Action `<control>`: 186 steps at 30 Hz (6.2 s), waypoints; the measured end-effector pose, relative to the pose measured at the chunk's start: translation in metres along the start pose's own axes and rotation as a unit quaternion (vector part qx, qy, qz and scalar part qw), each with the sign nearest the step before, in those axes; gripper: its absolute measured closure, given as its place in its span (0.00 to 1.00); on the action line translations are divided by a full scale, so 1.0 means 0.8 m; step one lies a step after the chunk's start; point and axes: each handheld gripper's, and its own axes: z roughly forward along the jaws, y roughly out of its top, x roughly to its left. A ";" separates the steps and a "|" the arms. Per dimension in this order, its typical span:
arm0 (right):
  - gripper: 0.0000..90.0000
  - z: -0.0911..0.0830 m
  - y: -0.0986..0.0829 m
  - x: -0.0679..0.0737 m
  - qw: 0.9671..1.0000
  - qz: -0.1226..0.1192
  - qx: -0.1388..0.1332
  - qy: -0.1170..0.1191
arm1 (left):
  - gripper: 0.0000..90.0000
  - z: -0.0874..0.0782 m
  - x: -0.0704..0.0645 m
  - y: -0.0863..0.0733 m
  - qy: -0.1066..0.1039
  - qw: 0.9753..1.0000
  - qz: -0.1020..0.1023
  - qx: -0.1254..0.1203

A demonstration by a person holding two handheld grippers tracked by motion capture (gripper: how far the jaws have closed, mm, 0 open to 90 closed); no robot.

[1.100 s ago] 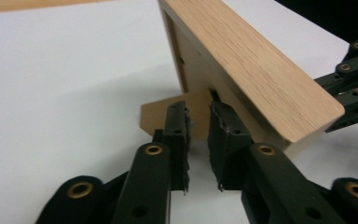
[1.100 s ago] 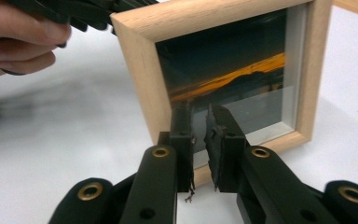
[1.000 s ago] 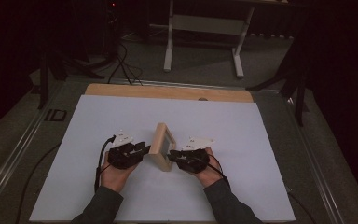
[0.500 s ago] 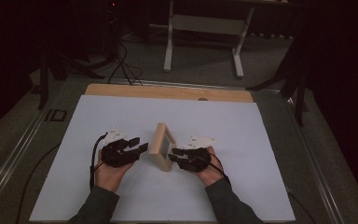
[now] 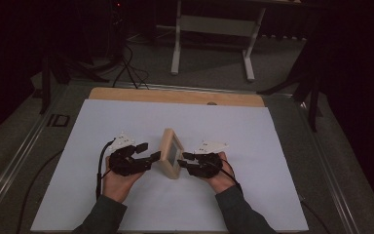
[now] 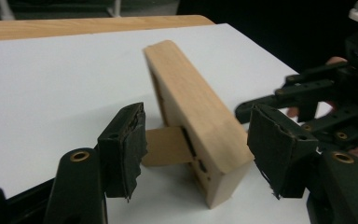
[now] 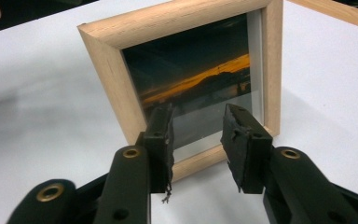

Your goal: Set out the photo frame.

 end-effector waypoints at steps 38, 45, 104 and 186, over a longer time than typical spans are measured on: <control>0.58 -0.015 0.006 -0.009 0.999 0.012 -0.021 -0.029 | 0.48 0.057 -0.020 -0.025 0.006 0.998 -0.009 0.057; 0.58 -0.018 0.007 -0.010 0.999 0.012 -0.027 -0.034 | 0.54 0.057 -0.021 -0.026 0.000 0.998 -0.008 0.055; 0.96 -0.050 0.017 -0.016 0.995 0.003 -0.079 -0.062 | 0.68 0.052 -0.037 -0.024 0.011 0.997 0.057 0.054; 1.00 -0.021 0.049 -0.039 0.994 0.004 -0.032 -0.100 | 0.63 0.049 -0.039 -0.026 0.021 0.994 0.091 0.060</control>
